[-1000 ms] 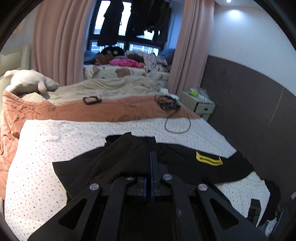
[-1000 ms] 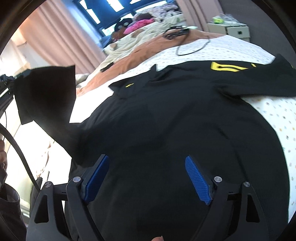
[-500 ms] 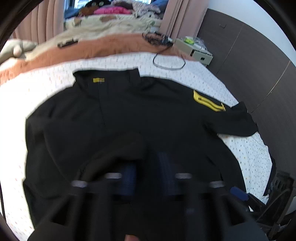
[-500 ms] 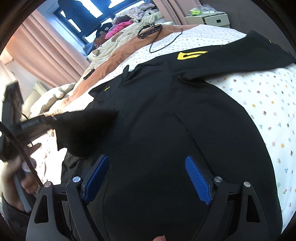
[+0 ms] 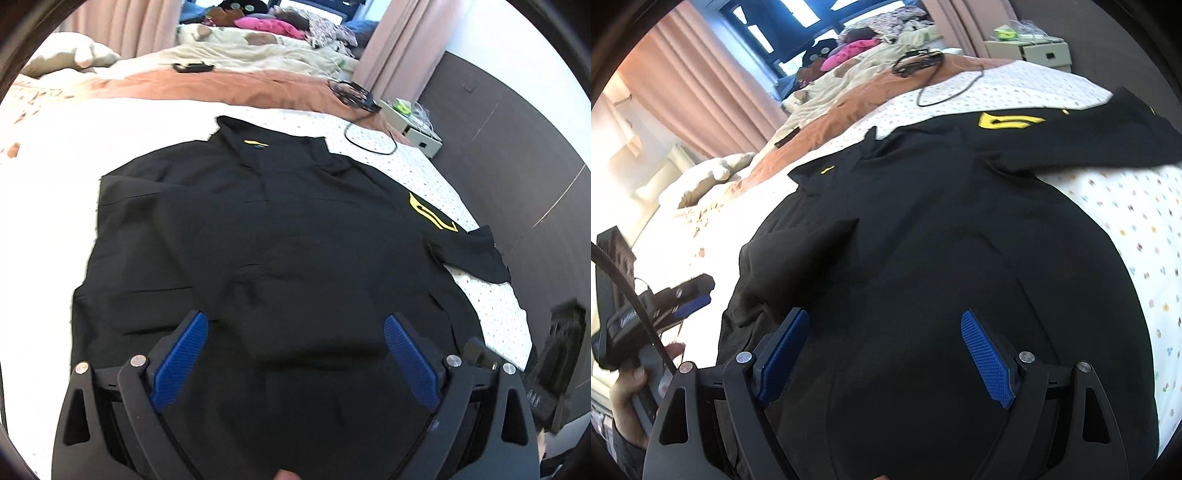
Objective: Fold large clothes
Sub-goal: 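Open the left tool to release the folded sleeve on the jacket, then close the right tool on the folded sleeve's cuff strap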
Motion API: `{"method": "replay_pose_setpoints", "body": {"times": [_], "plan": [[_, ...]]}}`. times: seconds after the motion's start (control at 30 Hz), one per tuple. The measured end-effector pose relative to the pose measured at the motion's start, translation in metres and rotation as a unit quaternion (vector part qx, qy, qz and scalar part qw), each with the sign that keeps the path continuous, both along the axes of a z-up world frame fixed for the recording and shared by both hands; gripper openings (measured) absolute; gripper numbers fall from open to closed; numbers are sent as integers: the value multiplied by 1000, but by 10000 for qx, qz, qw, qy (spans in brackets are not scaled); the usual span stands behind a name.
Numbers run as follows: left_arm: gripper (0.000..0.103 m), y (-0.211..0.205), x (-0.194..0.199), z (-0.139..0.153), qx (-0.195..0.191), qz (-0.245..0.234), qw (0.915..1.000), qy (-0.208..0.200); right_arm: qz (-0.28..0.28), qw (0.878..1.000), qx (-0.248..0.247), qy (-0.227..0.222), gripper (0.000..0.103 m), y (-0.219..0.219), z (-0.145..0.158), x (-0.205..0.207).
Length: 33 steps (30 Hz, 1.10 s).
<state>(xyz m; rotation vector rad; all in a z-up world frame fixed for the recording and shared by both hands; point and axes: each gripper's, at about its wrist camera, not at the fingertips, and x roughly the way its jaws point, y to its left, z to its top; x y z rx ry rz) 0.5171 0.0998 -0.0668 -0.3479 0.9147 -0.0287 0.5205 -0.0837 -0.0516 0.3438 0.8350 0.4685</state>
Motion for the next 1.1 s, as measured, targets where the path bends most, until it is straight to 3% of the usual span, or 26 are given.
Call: {"method": "replay_pose_setpoints", "body": {"times": [0.3, 0.53, 0.87, 0.97, 1.0, 1.03, 1.1], "plan": [[98, 73, -61, -9, 91, 671, 9977, -10, 517, 9973, -451, -270, 84, 63, 17, 2], [96, 123, -107, -25, 18, 1082, 9941, 82, 1147, 9868, -1057, -435, 84, 136, 17, -5], [96, 163, -153, -49, -272, 1468, 9887, 129, 1594, 9645, -2089, -262, 84, 215, -16, 13], [96, 167, -156, -57, -369, 1484, 9881, 149, 1500, 9586, -2419, -140, 84, 224, -26, 23], [96, 166, -154, -59, -385, 1463, 9884, 160, 1455, 9577, -2479, -139, 74, 222, -26, 27], [96, 164, -150, -61, -377, 1437, 9888, 171, 1428, 9577, -2493, -164, 44, 220, -25, 28], [96, 162, -145, -65, -344, 1380, 9896, 204, 1399, 9588, -2469, -100, 16, 215, -21, 36]]}}
